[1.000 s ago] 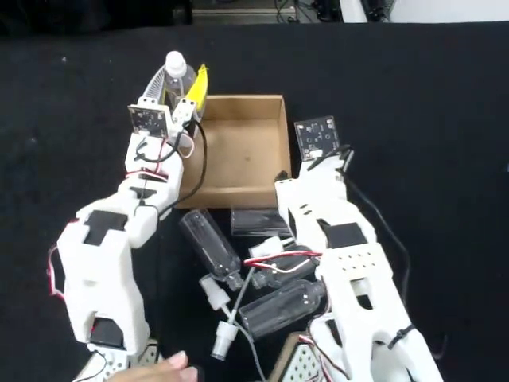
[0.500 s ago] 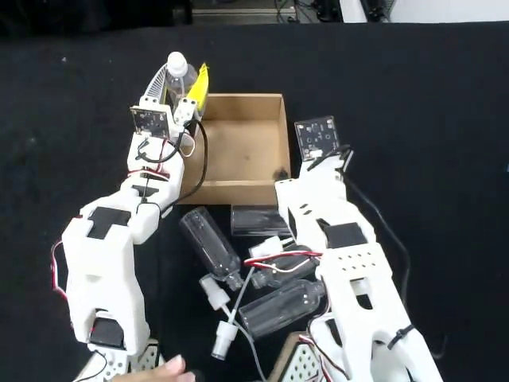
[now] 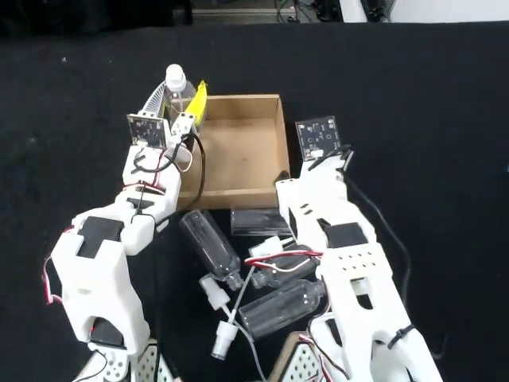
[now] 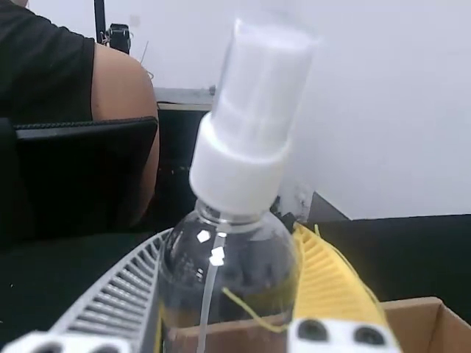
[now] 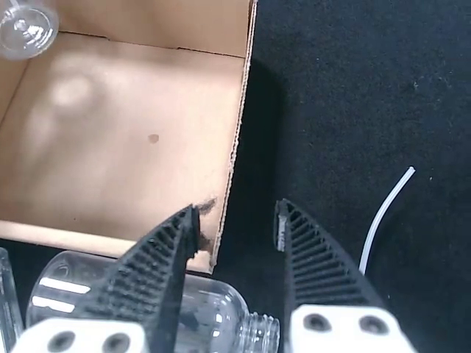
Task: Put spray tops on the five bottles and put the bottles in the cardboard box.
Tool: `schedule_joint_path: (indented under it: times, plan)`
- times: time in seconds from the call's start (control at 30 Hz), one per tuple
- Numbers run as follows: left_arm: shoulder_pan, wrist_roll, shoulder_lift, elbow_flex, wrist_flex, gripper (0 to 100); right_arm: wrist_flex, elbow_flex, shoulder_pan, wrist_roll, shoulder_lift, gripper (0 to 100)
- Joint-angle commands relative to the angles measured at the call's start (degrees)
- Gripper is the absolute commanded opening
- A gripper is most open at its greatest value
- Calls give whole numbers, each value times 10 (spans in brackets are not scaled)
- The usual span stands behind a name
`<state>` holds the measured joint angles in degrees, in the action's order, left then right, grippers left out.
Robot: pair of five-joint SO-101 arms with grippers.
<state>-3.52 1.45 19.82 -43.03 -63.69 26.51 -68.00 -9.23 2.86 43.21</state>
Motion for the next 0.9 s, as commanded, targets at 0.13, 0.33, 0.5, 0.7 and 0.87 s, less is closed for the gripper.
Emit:
schedule_joint_path:
  times: [0.13, 0.33, 0.5, 0.7, 0.87]
  plan:
    - [-3, 2, 11, 88, 91, 30, -18, 5, 10, 3, 22, 155]
    - [-3, 2, 56, 118, 98, 31, -18, 5, 10, 3, 22, 155]
    - [-3, 2, 79, 118, 98, 32, -18, 5, 10, 3, 22, 155]
    - [-3, 2, 91, 123, 98, 33, -18, 5, 10, 3, 22, 155]
    - [-3, 1, 91, 122, 98, 57, -18, 5, 10, 3, 22, 155]
